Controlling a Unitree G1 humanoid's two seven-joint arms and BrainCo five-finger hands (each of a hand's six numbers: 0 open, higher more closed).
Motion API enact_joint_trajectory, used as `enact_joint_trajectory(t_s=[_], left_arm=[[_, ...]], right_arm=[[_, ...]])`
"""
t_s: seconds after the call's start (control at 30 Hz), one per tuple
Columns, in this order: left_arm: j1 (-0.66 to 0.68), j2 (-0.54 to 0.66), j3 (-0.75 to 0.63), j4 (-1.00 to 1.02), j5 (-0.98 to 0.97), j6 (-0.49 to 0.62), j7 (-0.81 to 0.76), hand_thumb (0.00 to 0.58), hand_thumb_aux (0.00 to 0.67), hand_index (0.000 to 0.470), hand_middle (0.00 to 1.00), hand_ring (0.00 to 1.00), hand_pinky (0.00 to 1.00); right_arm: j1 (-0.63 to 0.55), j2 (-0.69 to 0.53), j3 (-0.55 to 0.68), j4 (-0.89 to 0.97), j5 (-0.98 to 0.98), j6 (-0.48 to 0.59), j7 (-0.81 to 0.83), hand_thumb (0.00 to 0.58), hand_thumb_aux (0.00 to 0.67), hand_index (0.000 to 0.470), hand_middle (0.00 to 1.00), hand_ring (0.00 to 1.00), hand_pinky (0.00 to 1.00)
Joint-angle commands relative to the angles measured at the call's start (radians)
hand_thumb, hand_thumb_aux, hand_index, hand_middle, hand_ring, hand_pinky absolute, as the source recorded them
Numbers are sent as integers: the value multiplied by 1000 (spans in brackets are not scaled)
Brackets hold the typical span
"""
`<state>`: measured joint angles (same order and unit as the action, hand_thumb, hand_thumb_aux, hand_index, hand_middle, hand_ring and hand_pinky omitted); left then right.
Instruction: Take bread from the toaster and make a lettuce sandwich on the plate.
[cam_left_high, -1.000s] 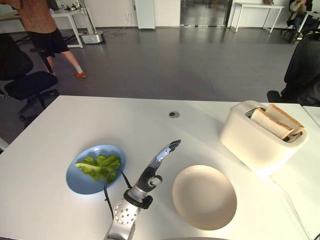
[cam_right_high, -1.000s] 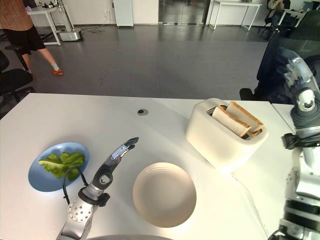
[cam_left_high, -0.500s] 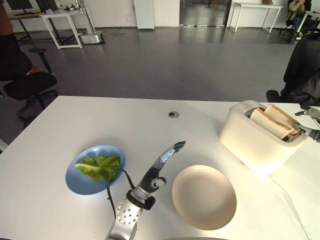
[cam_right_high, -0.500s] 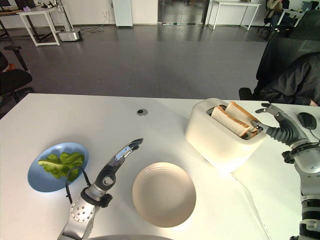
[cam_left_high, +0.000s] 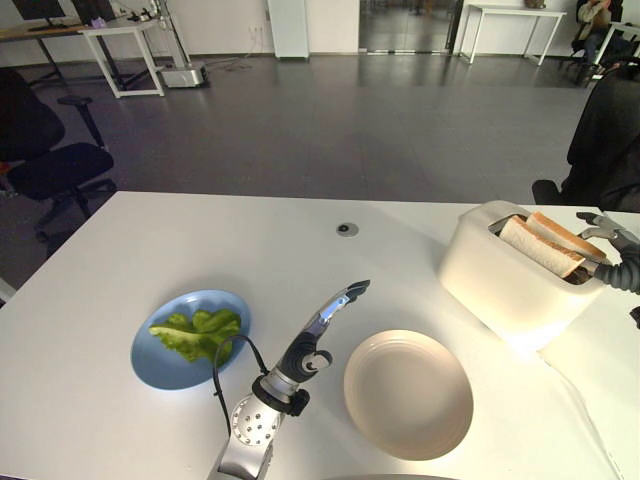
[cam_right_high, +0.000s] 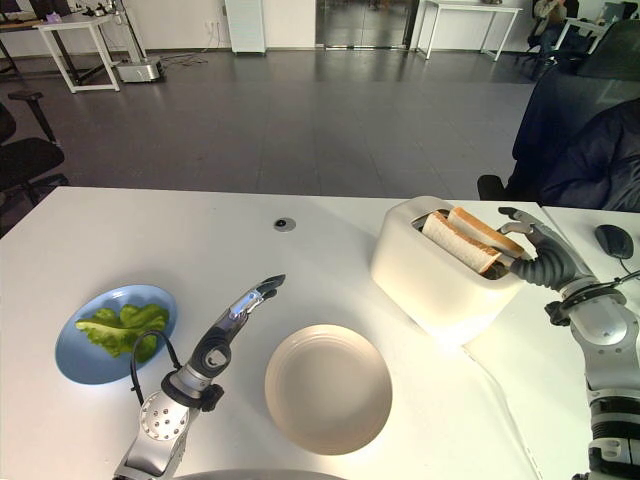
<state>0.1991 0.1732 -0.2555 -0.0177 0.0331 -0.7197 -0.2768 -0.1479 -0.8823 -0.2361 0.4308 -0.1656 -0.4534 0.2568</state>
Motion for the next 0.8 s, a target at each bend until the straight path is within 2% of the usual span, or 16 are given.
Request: enact_joint_trajectory(t_s=[0.03, 0.1, 0.27, 0.37, 0.5, 0.57, 0.67, 0.8], left_arm=[[-8, 6, 7, 17, 14, 0, 0, 0, 0, 0, 0, 0, 0], [-11, 6, 8, 21, 17, -3, 2, 0, 0, 0, 0, 0, 0], [-13, -3, 16, 17, -35, 7, 1, 0, 0, 0, 0, 0, 0], [-23, 0, 46, 6, -79, 37, 5, 0, 0, 0, 0, 0, 0], [-25, 41, 122, -95, -84, 98, 14, 0, 0, 0, 0, 0, 0], [-21, 87, 183, -161, -48, 144, 16, 0, 0, 0, 0, 0, 0], [-1, 179, 303, -245, 33, 228, 22, 0, 0, 0, 0, 0, 0], [33, 308, 481, -264, 210, 269, 56, 0, 0, 0, 0, 0, 0]], right_arm=[[-14, 17, -21, -37, 54, 17, 17, 580, 670, 470, 0, 0, 0], [-29, 31, -51, -62, 135, 54, 53, 580, 670, 470, 0, 0, 0], [-86, 17, -190, -183, 452, 252, 192, 580, 670, 470, 0, 0, 0], [-75, -7, -277, -312, 647, 386, 303, 580, 670, 470, 0, 0, 0], [-40, -31, -328, -512, 877, 583, 443, 580, 670, 470, 0, 0, 0], [-13, -41, -318, -596, 951, 665, 507, 580, 670, 470, 0, 0, 0], [50, -45, -246, -705, 979, 726, 621, 580, 670, 470, 0, 0, 0], [109, -44, -51, -813, 848, 685, 754, 580, 670, 470, 0, 0, 0]])
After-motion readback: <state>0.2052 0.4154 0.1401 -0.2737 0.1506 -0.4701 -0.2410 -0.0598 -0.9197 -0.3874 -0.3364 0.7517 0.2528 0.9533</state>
